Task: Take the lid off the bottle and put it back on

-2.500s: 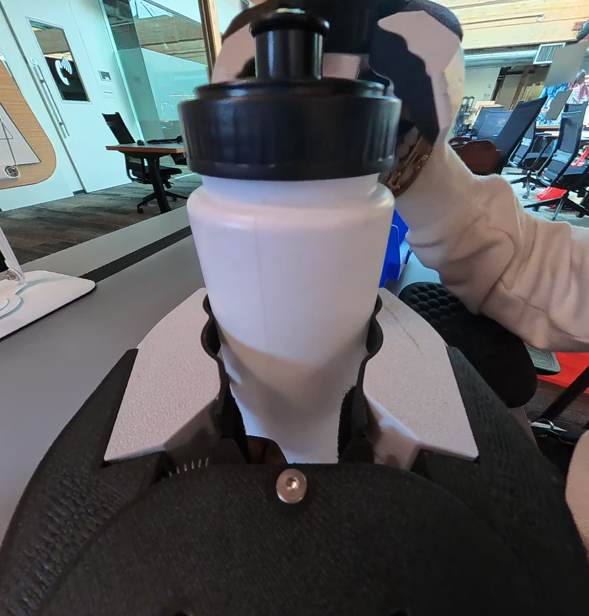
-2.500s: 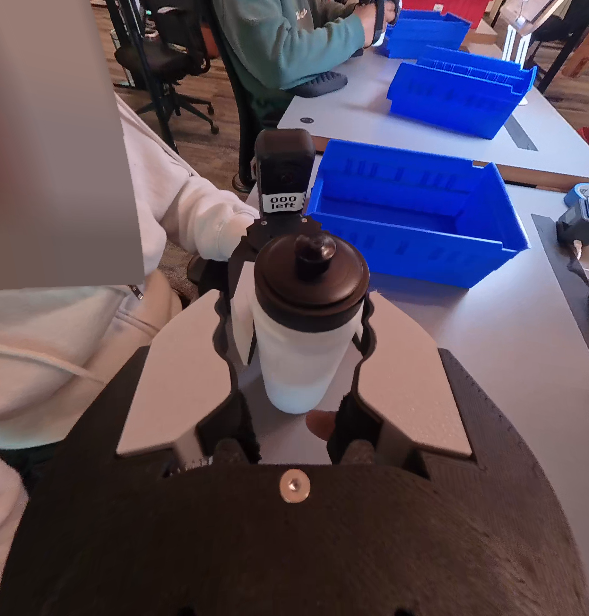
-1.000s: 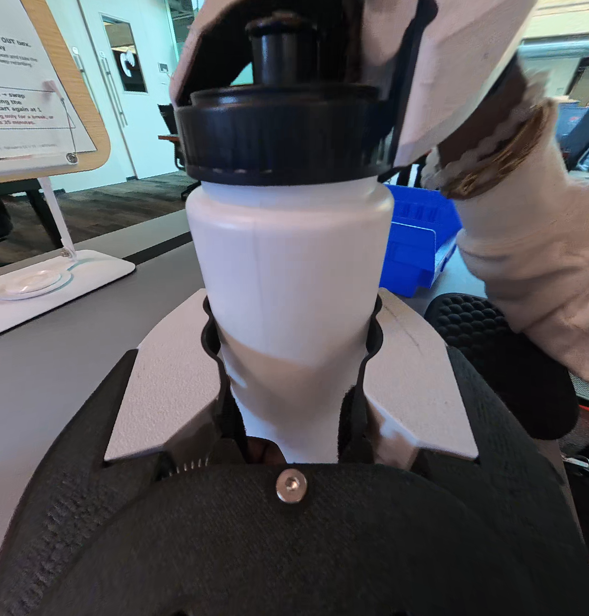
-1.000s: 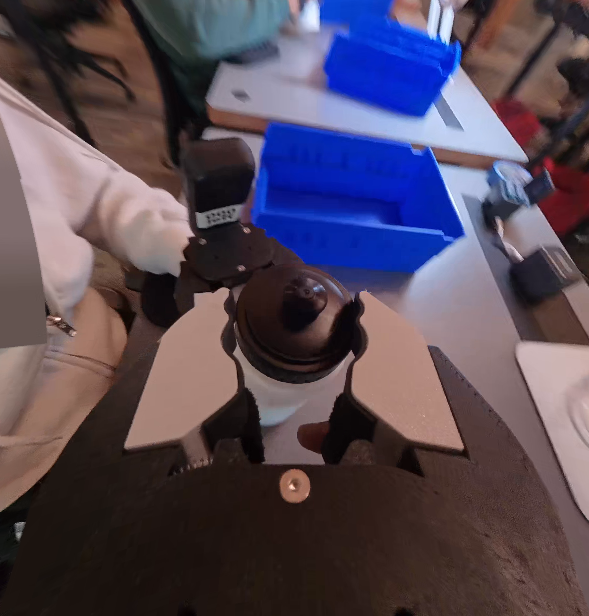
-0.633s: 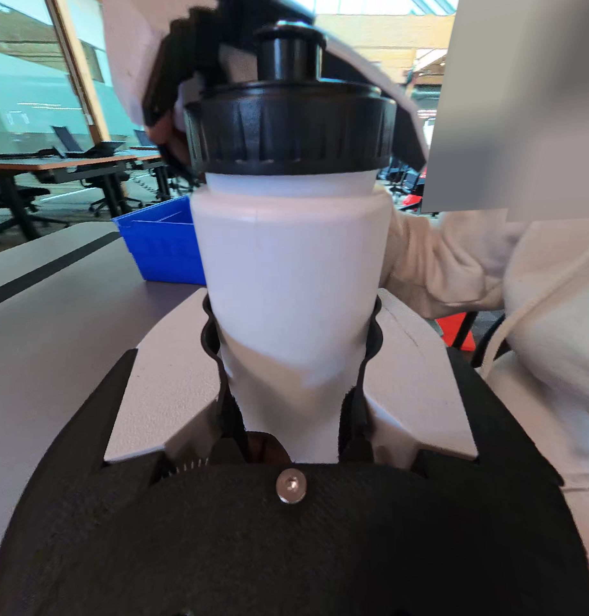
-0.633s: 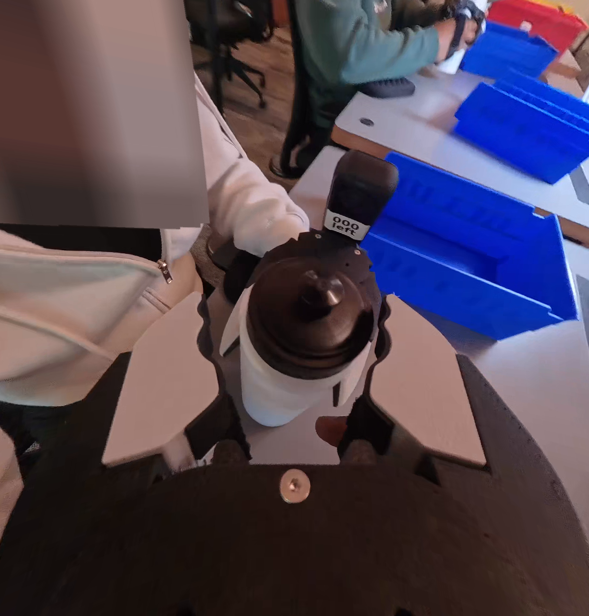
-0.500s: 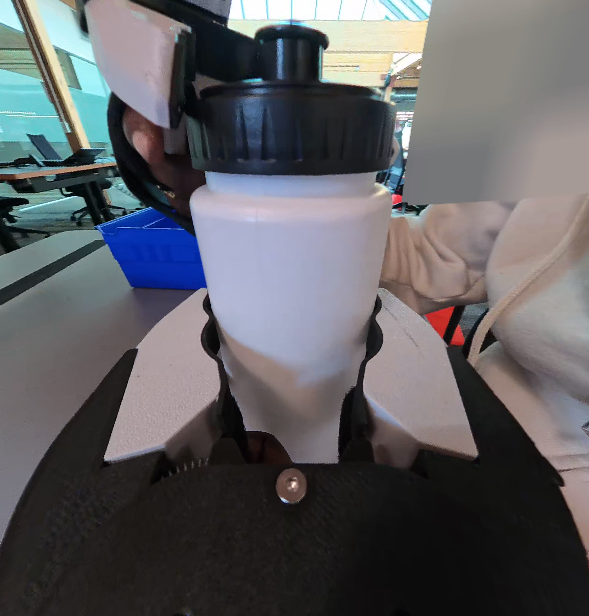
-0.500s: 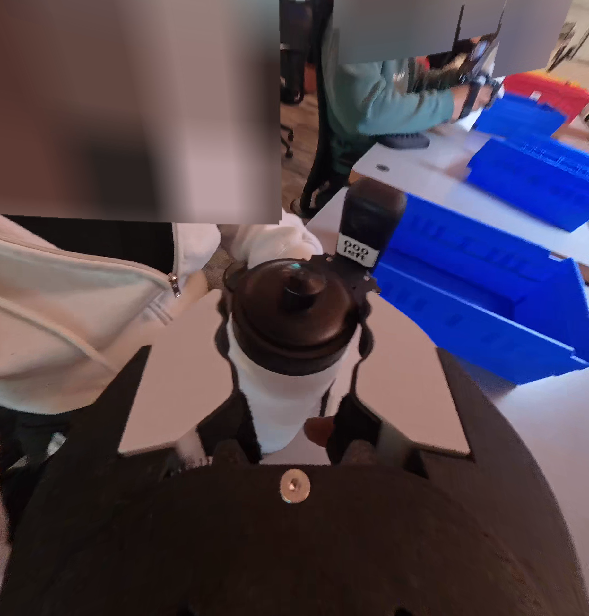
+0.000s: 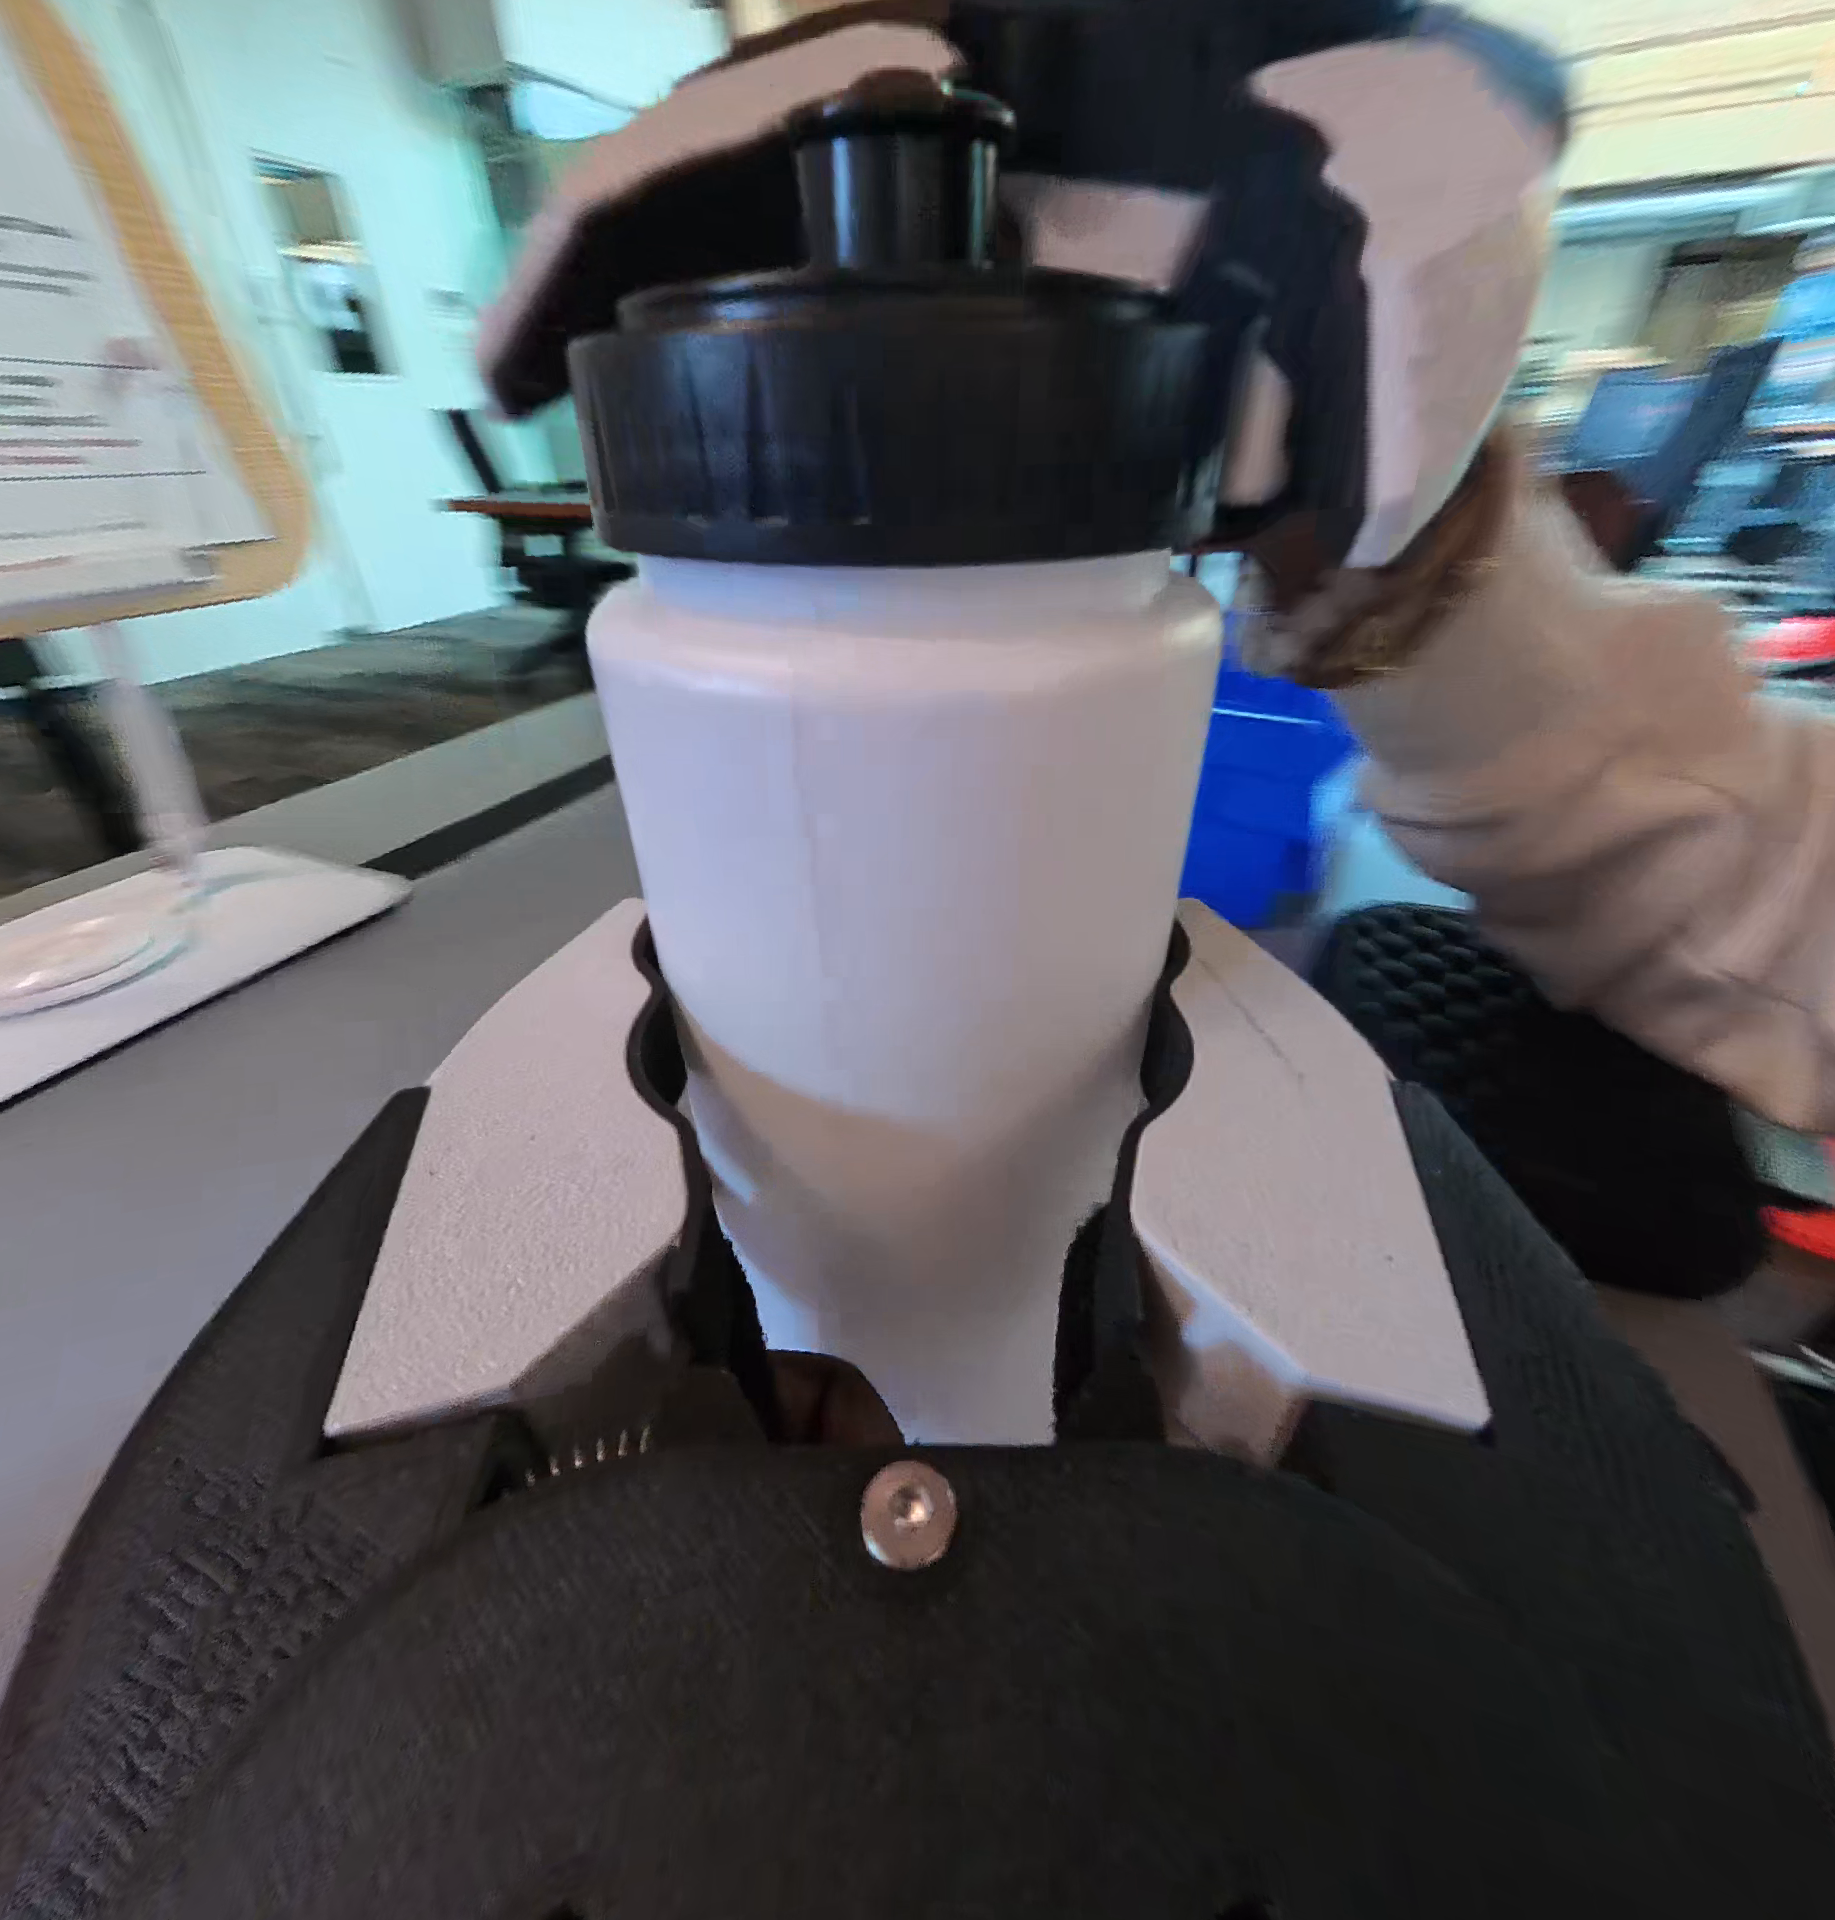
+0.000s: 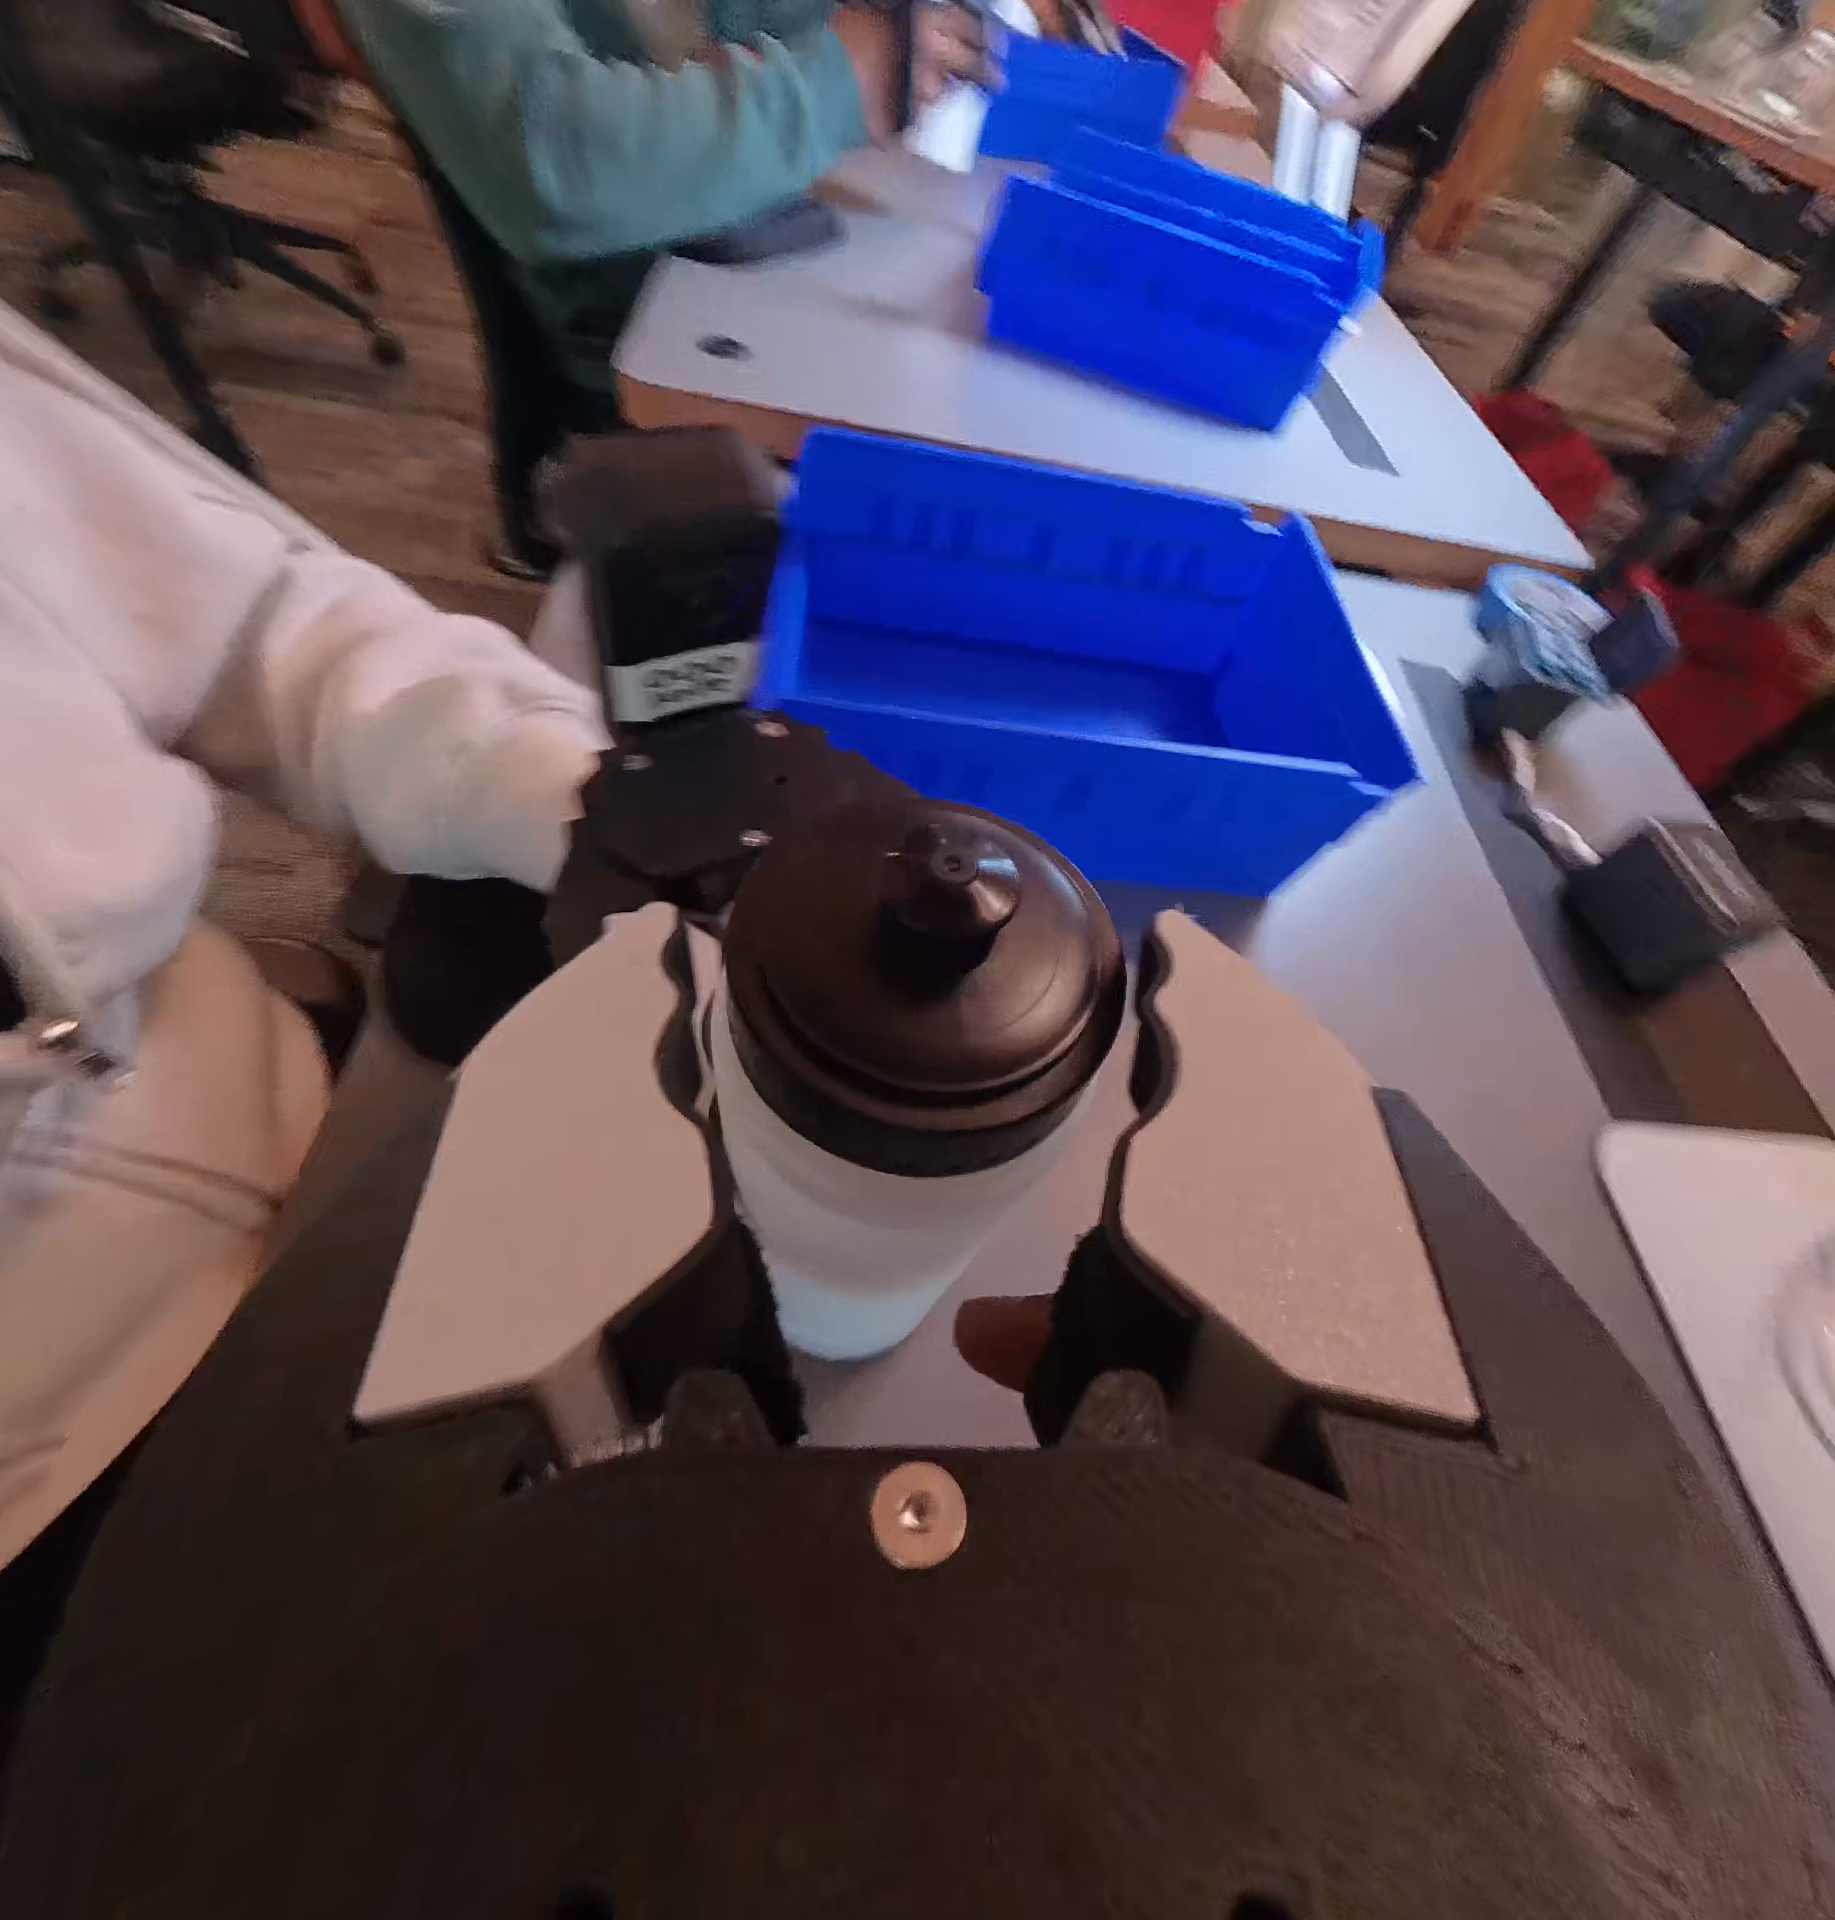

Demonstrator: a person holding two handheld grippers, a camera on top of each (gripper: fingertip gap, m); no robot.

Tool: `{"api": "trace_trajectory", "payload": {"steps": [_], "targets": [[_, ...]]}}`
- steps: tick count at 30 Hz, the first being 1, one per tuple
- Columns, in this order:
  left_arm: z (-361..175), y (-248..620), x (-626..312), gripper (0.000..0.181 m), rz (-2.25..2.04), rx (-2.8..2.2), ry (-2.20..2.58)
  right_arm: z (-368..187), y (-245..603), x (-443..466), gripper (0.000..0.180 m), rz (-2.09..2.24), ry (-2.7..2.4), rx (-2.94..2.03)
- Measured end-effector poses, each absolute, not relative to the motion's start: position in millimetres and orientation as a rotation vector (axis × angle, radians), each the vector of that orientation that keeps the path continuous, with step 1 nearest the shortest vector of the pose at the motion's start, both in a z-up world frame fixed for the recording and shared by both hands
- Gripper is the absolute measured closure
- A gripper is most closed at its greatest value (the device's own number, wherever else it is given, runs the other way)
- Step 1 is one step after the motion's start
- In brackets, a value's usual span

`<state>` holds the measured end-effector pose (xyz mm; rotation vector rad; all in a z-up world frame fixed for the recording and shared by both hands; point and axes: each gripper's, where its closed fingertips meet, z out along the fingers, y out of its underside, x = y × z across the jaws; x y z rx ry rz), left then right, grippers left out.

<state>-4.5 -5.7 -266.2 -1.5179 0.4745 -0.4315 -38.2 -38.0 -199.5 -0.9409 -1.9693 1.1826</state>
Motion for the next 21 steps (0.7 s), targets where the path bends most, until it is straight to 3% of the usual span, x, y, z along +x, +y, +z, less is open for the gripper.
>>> {"api": "trace_trajectory", "payload": {"steps": [2,8,12,21], "targets": [[-266,-22,15,0.093,-0.625,-1.483,0.607,-196,-48,-27,0.084,1.353,-1.994,-0.826],[-265,-42,30,0.093,-0.811,-1.404,0.742,-192,-63,5,0.091,1.737,-2.036,-0.537],[-265,-41,29,0.093,-0.788,-1.403,0.738,-197,-65,-2,0.107,1.674,-2.03,-0.498],[-265,5,-21,0.093,-0.307,-1.512,0.329,-200,-26,-43,0.108,1.334,-1.872,-0.917]]}}
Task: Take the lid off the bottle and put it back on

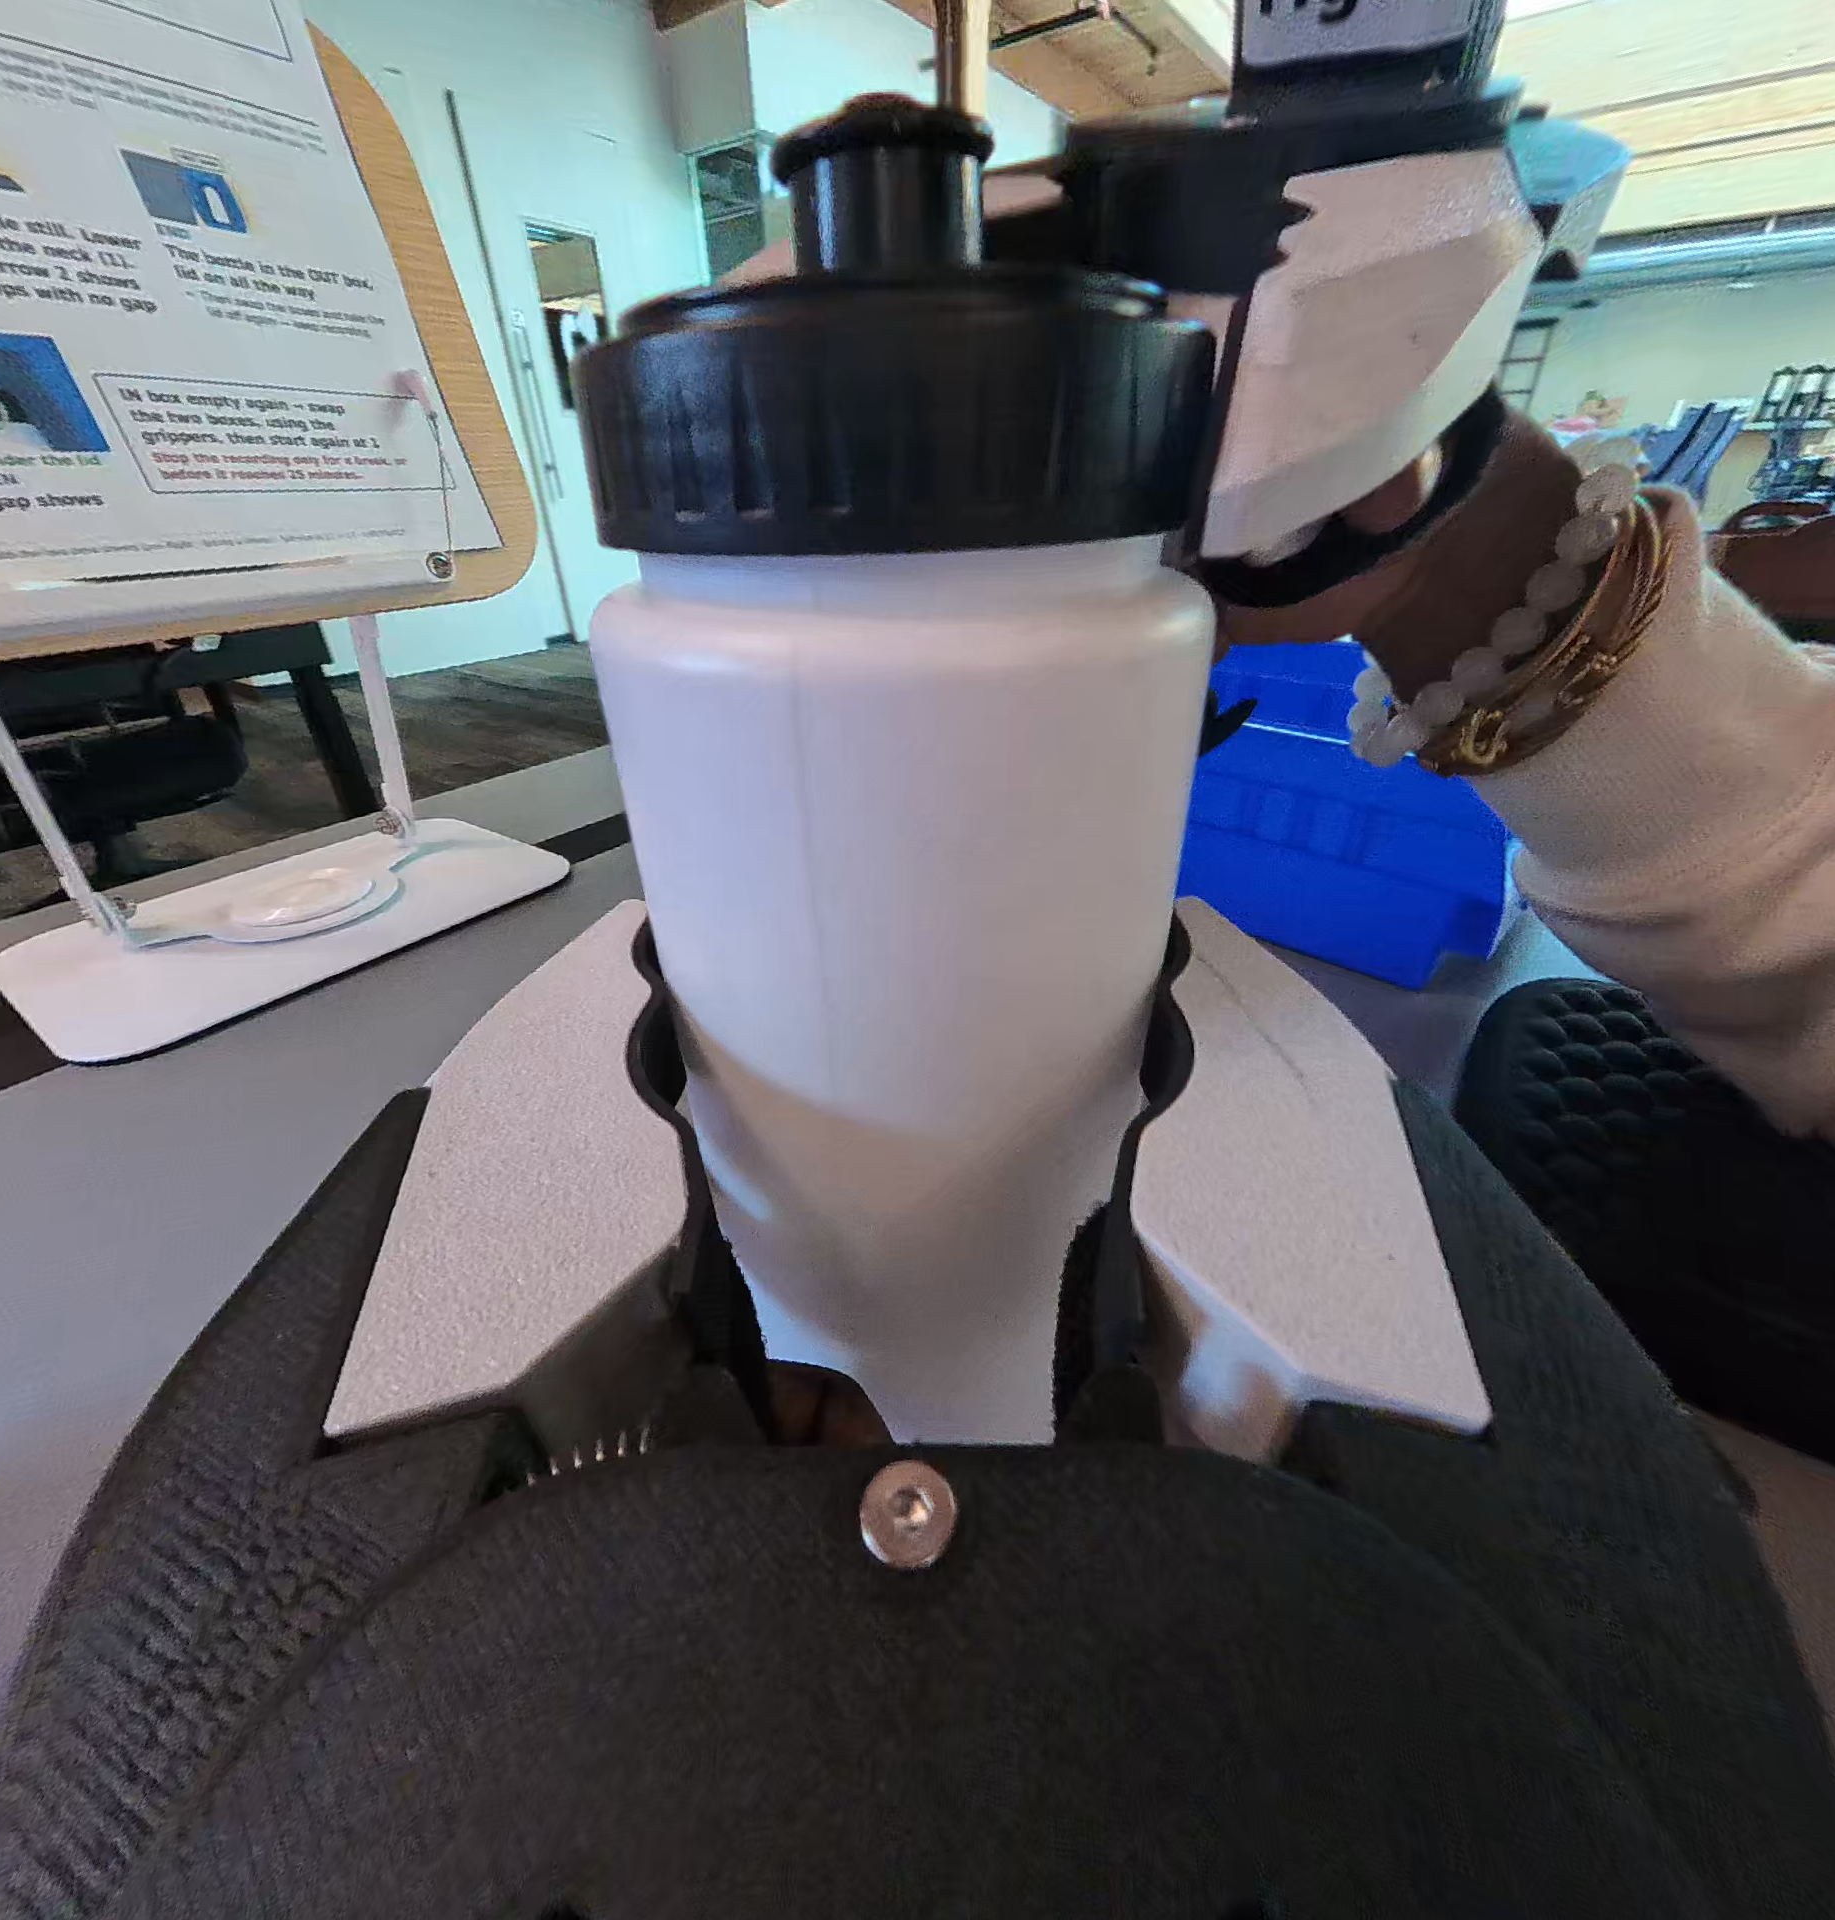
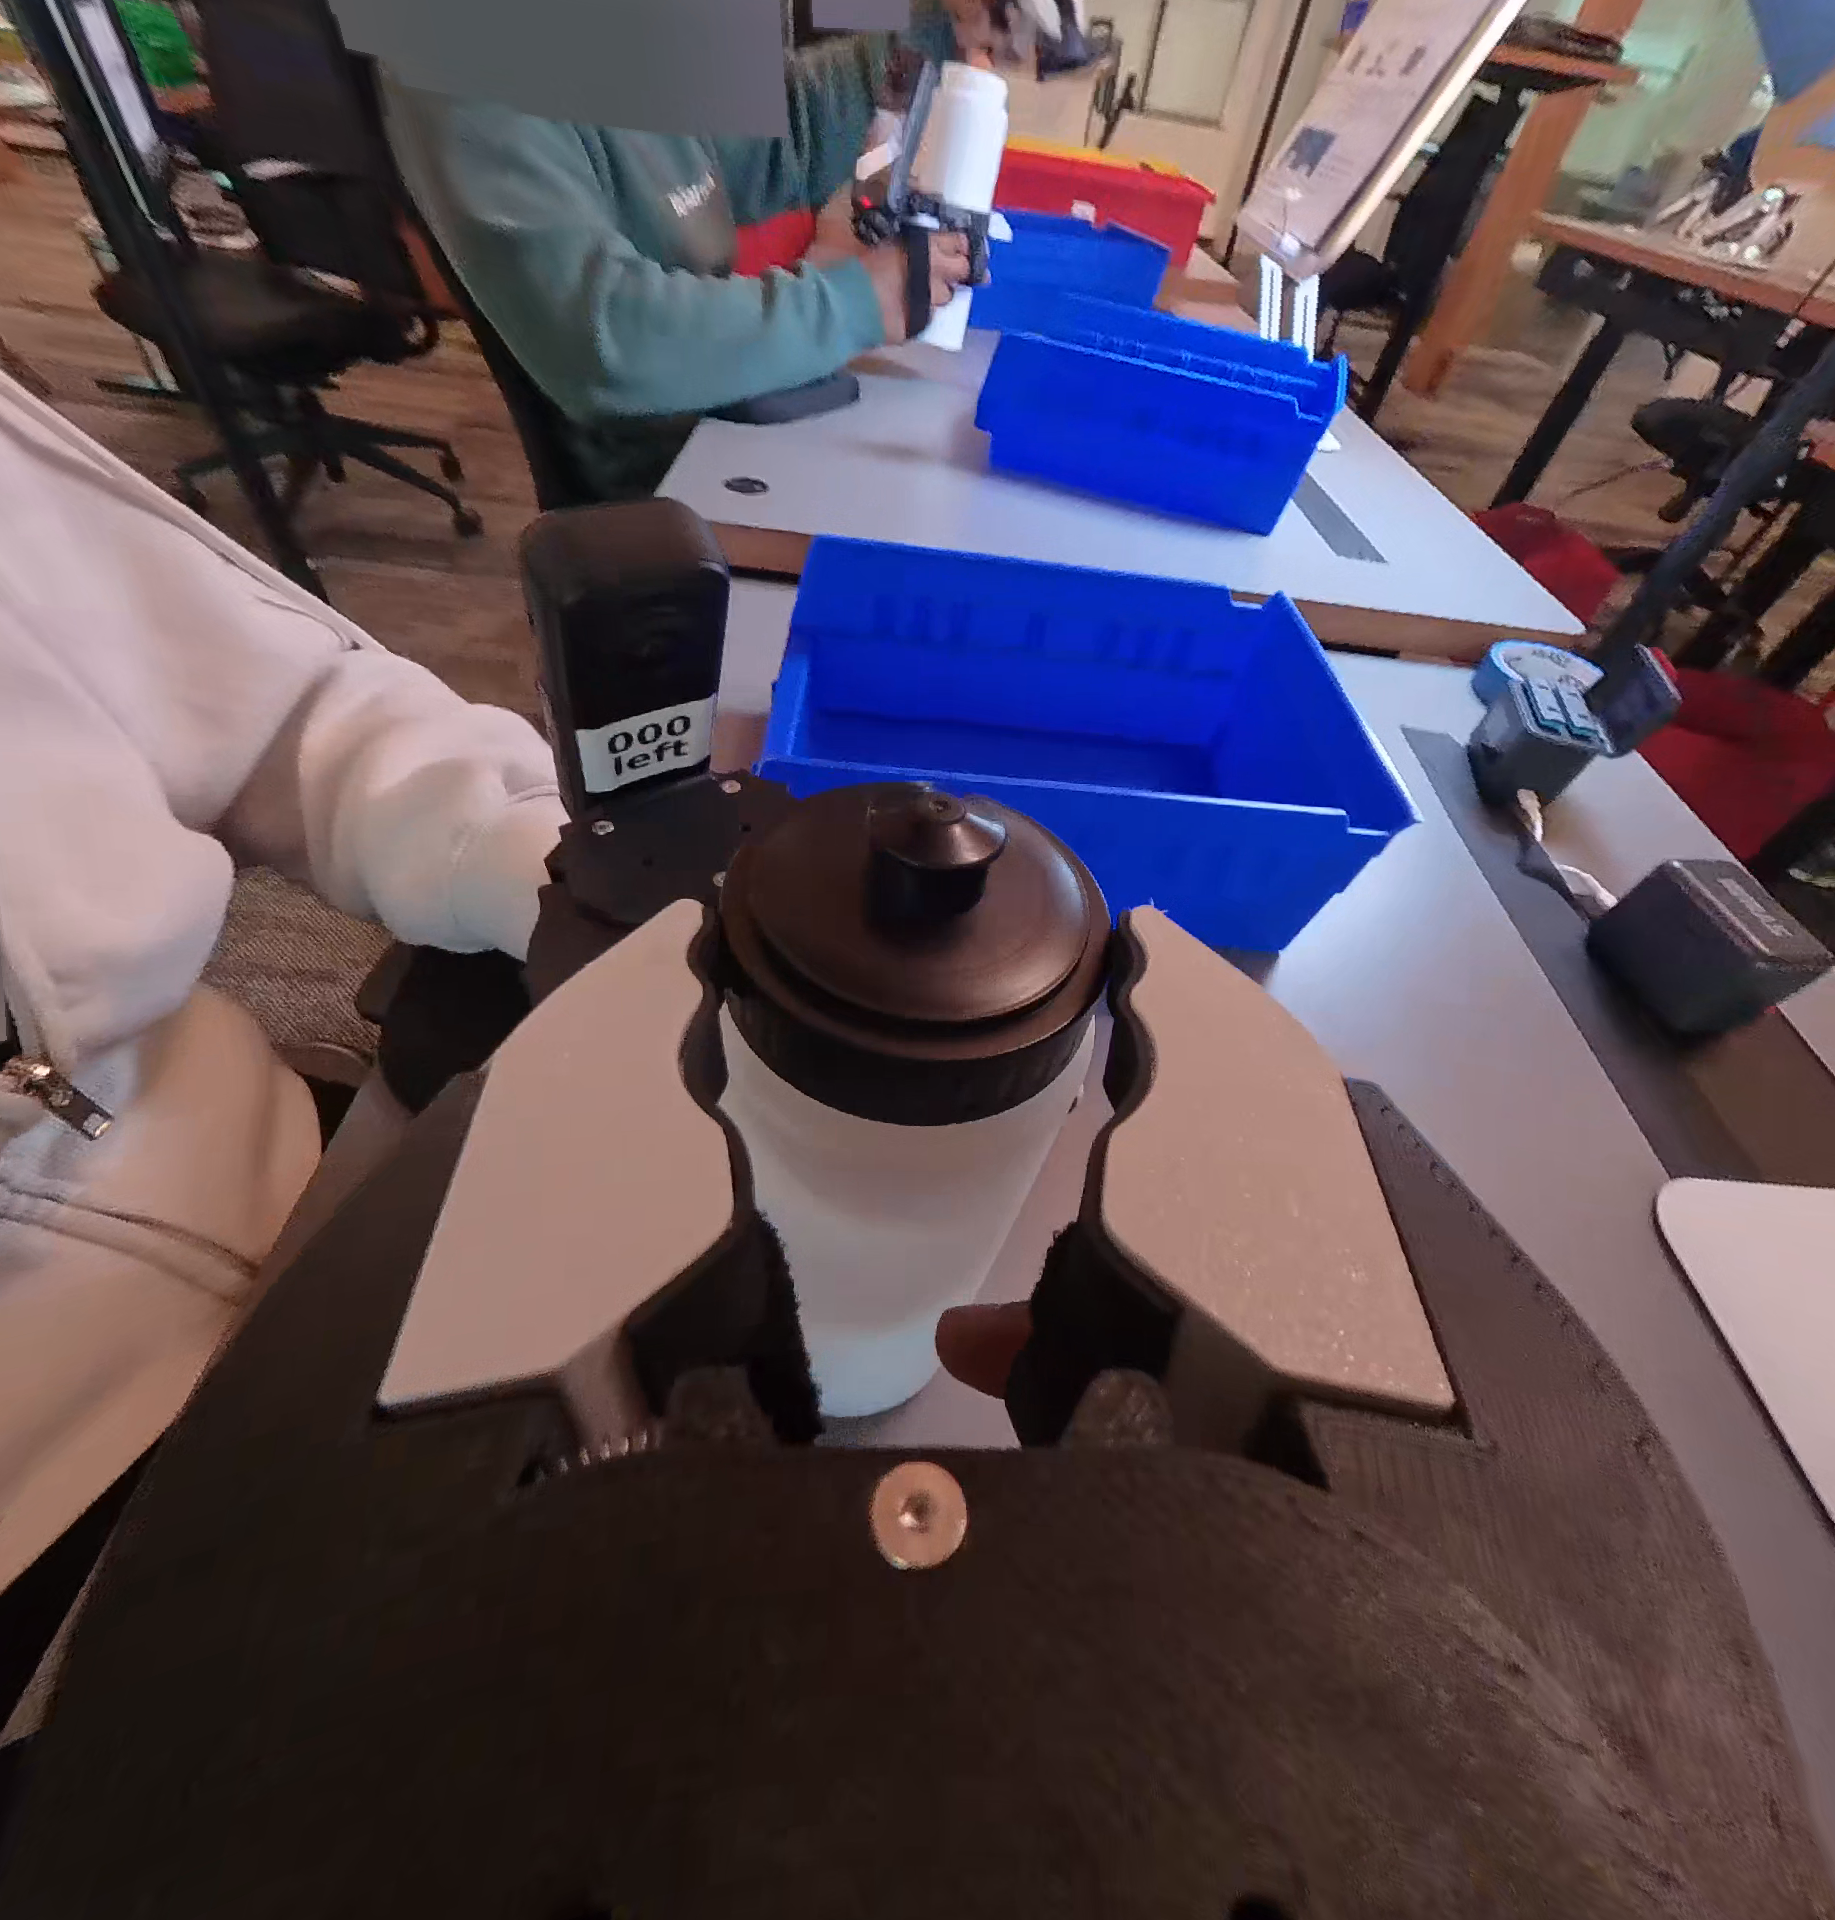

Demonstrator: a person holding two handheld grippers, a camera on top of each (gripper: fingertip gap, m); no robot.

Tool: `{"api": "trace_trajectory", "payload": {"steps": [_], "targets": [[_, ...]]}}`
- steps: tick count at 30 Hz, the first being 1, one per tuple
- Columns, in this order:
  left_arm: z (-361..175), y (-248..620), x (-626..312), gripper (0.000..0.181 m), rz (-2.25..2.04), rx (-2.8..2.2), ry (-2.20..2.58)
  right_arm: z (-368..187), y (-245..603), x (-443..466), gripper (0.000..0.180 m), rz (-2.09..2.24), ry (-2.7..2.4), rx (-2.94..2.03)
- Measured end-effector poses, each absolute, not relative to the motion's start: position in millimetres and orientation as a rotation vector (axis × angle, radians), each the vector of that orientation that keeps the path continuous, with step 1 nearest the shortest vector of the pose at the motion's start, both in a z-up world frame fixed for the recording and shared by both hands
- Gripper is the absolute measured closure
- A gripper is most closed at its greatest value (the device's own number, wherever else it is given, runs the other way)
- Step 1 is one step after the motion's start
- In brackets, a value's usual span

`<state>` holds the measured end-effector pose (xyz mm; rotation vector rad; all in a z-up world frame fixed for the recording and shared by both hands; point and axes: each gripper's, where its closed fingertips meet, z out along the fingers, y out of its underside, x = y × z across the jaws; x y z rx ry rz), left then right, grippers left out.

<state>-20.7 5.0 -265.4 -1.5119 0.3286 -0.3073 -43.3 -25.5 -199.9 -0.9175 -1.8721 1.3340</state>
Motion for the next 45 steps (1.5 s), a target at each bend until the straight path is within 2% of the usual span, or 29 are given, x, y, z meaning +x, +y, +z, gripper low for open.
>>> {"api": "trace_trajectory", "payload": {"steps": [4,7,14,16,25,30,32,36,40,42,45], "targets": [[-265,-1,-12,0.093,-0.368,-1.493,0.422,-199,-32,-35,0.107,1.317,-1.928,-0.887],[-265,-15,5,0.093,-0.537,-1.468,0.553,-186,-42,-20,0.094,1.517,-1.92,-0.76],[-265,-38,27,0.093,-0.734,-1.401,0.715,-195,-56,-5,0.097,1.672,-2.007,-0.601],[-265,-38,26,0.093,-0.73,-1.4,0.715,-199,-62,-3,0.109,1.67,-2.052,-0.568],[-266,5,-26,0.093,-0.273,-1.516,0.315,-203,-25,-45,0.109,1.328,-1.876,-1.016],[-265,-1,-18,0.093,-0.368,-1.496,0.408,-202,-31,-38,0.109,1.286,-1.926,-0.937],[-265,-8,-7,0.093,-0.491,-1.488,0.464,-195,-40,-30,0.099,1.407,-1.932,-0.831],[-265,-20,9,0.093,-0.639,-1.454,0.564,-182,-46,-19,0.1,1.623,-1.878,-0.706],[-265,-28,19,0.093,-0.666,-1.428,0.644,-190,-53,-14,0.098,1.659,-1.946,-0.66],[-265,-27,18,0.093,-0.66,-1.43,0.641,-195,-59,-13,0.106,1.64,-1.986,-0.63],[-265,-14,3,0.093,-0.488,-1.456,0.556,-195,-52,-22,0.106,1.531,-1.942,-0.671]]}}
